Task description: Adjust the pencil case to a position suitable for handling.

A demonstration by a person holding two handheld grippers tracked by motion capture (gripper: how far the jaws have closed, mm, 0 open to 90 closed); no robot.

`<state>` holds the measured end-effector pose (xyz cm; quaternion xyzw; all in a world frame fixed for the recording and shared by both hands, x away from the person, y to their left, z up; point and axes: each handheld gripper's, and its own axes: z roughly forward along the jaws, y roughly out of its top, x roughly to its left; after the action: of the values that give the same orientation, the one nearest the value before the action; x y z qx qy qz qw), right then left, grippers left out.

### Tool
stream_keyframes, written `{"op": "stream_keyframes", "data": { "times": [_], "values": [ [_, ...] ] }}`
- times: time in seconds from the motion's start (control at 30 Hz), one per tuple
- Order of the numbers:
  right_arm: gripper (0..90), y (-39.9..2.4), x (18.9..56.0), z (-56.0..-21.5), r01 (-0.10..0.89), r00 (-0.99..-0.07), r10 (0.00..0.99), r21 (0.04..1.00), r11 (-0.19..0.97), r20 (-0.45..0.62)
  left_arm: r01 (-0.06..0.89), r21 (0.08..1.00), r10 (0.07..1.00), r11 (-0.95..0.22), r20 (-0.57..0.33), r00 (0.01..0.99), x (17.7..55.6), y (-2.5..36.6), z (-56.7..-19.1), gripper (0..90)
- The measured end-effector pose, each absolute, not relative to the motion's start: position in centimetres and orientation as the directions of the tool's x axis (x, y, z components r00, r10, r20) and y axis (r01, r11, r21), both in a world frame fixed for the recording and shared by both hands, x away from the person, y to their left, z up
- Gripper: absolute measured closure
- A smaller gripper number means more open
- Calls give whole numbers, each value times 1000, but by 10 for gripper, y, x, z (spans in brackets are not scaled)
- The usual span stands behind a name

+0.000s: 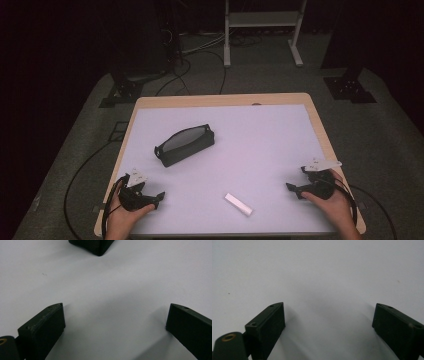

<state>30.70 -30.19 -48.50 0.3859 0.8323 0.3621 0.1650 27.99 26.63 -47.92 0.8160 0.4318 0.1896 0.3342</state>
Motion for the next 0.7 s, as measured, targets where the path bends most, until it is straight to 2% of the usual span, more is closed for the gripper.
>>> {"op": "stream_keyframes", "data": {
  "times": [0.23, 0.33, 0.43, 0.5, 0.7],
  "values": [
    [100, -302, 307, -485, 523, -648, 762, 730, 439, 6, 576, 708, 831, -409, 28, 555, 280, 266, -478, 44],
    [100, -302, 307, -485, 523, -648, 762, 731, 439, 5, 556, 719, 817, -417, 28, 576, 278, 267, -476, 136],
    [100, -302, 307, -485, 524, -647, 762, 730, 439, 6, 556, 721, 817, -414, 26, 575, 278, 267, -476, 142],
    [100, -302, 307, -485, 523, -647, 762, 730, 439, 5, 552, 724, 814, -415, 24, 581, 279, 267, -475, 201],
    [100, -302, 307, -485, 523, -648, 762, 730, 439, 6, 531, 754, 814, -386, 8, 580, 278, 266, -466, 238]
  ]
}}
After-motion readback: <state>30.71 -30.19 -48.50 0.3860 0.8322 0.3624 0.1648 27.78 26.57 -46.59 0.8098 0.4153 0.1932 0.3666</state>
